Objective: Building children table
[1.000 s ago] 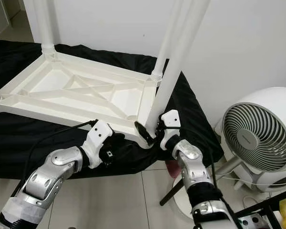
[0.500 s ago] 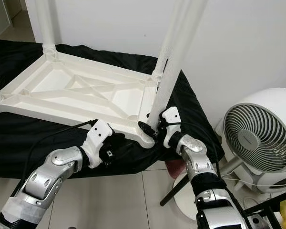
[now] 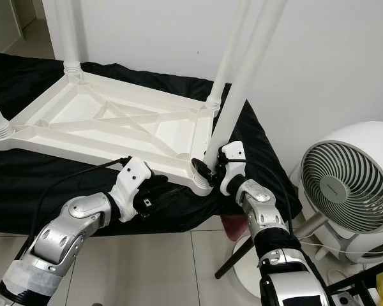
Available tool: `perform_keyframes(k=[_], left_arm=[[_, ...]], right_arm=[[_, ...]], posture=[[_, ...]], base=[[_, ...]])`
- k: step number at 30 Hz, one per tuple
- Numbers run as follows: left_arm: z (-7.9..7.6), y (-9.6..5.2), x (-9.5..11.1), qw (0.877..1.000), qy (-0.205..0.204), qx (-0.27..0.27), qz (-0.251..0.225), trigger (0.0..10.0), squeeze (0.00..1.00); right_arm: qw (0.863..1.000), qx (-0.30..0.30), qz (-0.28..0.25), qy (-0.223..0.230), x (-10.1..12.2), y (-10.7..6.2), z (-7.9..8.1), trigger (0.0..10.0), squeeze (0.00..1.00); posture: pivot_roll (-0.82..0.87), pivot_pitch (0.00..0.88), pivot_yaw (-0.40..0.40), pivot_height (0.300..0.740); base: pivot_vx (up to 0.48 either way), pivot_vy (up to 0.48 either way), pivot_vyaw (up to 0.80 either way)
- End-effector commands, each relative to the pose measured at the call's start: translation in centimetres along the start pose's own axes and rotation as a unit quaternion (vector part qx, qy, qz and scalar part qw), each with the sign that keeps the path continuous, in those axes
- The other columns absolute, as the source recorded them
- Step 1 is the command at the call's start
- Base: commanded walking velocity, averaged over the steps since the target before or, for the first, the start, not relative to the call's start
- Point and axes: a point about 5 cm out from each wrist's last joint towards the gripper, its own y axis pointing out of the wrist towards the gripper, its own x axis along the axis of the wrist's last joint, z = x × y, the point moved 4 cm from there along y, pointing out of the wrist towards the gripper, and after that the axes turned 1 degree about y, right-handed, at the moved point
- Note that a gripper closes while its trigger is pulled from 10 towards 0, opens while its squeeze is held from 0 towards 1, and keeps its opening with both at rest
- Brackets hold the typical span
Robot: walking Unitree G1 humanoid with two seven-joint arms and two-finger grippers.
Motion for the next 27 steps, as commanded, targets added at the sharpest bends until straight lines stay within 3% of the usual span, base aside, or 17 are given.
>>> perform_keyframes(k=[1, 15, 18, 22, 25, 27], left_arm=[[-0.3, 0.3, 0.0, 1.0, 0.0, -0.013, -0.002, 10.0, 0.0], [0.0, 0.2, 0.1, 1.0, 0.003, -0.012, -0.001, 10.0, 0.0], [0.1, 0.1, 0.1, 1.0, 0.003, -0.009, -0.002, 10.0, 0.0], [0.1, 0.1, 0.1, 1.0, 0.002, -0.008, -0.002, 10.0, 0.0], [0.3, 0.0, 0.2, 1.0, 0.003, -0.002, -0.004, 10.0, 0.0], [0.7, 0.0, 0.4, 1.0, 0.004, 0.005, -0.006, 10.0, 0.0]], right_arm=[[0.998, -0.033, 0.033, 0.042, -2.3, -0.6, -0.3, 10.0, 0.0], [0.987, -0.143, 0.022, 0.068, -2.2, 0.3, 0.1, 10.0, 0.0], [0.973, -0.215, 0.004, 0.087, -2.0, 0.2, 0.7, 10.0, 0.0], [0.963, -0.25, 0.0, 0.097, -2.1, 0.2, 1.1, 10.0, 0.0], [0.944, -0.308, -0.023, 0.113, -1.6, 0.2, 1.9, 10.0, 0.0], [0.945, -0.304, -0.033, 0.119, -1.2, 0.6, 2.8, 10.0, 0.0]], posture=[[0.12, 0.0, -0.152, 0.74], [0.12, 0.0, -0.157, 0.74], [0.12, 0.002, -0.162, 0.74], [0.12, 0.007, -0.165, 0.74], [0.12, 0.015, -0.168, 0.74], [0.12, 0.018, -0.167, 0.74]], base=[[0.0, 0.0, 0.0], [0.0, 0.0, 0.0], [0.0, 0.0, 0.0], [0.0, 0.0, 0.0], [0.0, 0.0, 0.0], [0.0, 0.0, 0.0]])
